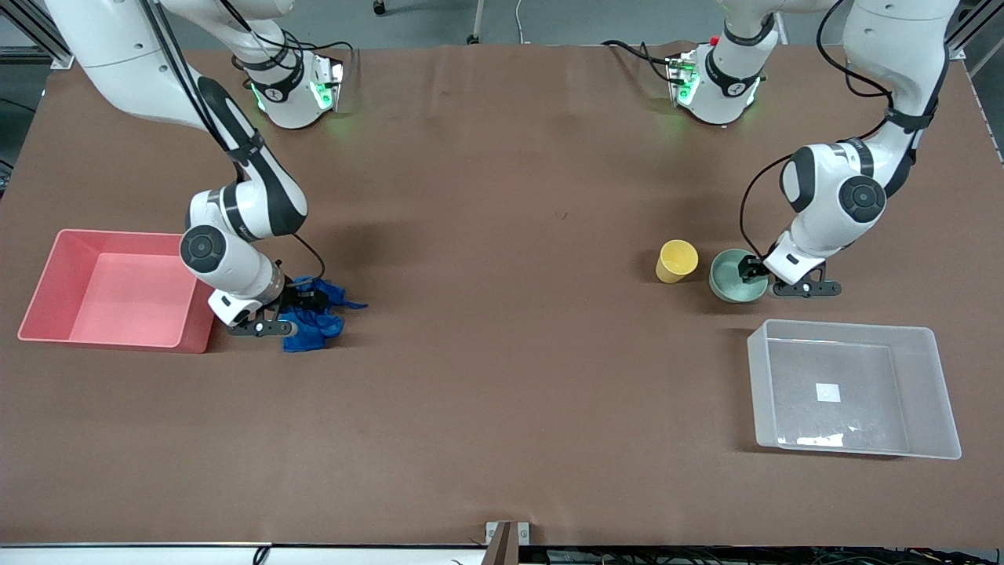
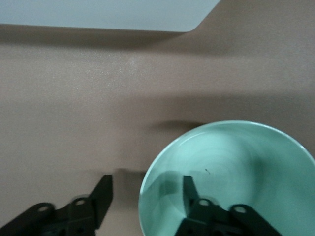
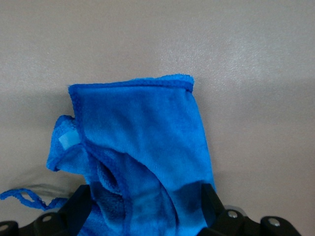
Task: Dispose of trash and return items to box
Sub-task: 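Reach the right gripper to the blue cloth while the left gripper reaches the bowl, then grasp the blue cloth with the right gripper while the left gripper grasps the bowl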
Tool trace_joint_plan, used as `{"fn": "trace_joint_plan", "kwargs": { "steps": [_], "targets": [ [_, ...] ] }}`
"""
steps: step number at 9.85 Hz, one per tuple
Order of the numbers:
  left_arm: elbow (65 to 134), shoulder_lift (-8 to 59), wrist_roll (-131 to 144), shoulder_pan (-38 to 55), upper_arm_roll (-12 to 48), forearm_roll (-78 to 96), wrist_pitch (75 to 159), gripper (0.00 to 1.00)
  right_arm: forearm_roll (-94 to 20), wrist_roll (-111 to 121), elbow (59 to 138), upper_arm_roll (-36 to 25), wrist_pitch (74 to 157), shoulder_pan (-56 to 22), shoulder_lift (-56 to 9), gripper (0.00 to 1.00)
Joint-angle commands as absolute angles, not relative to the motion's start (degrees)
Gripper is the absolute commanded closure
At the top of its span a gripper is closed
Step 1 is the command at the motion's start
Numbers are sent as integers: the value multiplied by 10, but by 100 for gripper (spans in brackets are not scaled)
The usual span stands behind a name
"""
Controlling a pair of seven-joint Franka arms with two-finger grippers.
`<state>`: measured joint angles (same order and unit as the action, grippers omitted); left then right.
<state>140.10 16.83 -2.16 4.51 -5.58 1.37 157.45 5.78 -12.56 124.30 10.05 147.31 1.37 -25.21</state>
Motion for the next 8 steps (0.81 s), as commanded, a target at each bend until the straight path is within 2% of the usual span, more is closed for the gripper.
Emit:
{"fn": "trace_joint_plan", "kwargs": {
  "steps": [1, 2, 4, 6, 7, 8],
  "targets": [
    [1404, 180, -22, 47, -58, 32, 1584, 100, 66, -139, 1253, 104, 1484, 14, -253, 57],
    [1411, 172, -22, 47, -58, 33, 1584, 100, 66, -140, 1253, 104, 1494, 14, -254, 74],
    [1437, 111, -33, 43, -58, 33, 1558, 100, 66, -148, 1266, 104, 1551, 18, -260, 98],
    [1434, 34, -34, 44, -58, 32, 1447, 100, 66, -194, 1258, 105, 1534, 17, -253, 99],
    [1431, -2, -35, 47, -58, 32, 1402, 100, 65, -224, 1230, 119, 1461, 18, -238, 99],
    [1413, -16, -43, 46, -60, 33, 1389, 100, 63, -242, 1177, 127, 1338, 18, -217, 99]
  ]
}}
